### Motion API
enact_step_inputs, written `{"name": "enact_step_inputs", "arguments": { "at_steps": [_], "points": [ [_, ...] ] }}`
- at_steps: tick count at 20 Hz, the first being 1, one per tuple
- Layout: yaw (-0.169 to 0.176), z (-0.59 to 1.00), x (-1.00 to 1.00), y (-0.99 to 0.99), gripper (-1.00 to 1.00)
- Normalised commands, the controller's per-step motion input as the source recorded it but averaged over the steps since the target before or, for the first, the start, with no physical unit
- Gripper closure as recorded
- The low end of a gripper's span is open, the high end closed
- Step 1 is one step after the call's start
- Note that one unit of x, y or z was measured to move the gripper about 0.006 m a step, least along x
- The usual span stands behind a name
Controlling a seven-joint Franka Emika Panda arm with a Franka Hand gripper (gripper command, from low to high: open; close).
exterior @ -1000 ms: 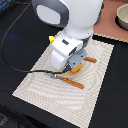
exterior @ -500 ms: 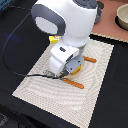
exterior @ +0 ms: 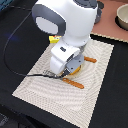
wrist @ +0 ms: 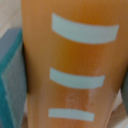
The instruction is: Interact with the objects in diverse but meaningful ways.
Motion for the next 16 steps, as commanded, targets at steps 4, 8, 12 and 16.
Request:
{"name": "enact_step_inputs", "arguments": {
  "at_steps": [4, 8, 12, 16],
  "points": [
    [-0.016, 0.99, -0.48, -0.05, 1.0],
    [-0.015, 0.99, -0.52, -0.23, 1.0],
    [0.0, 0.31, -0.5, -0.64, 1.0],
    [0.0, -0.15, -0.57, -0.73, 1.0]
  ]
}}
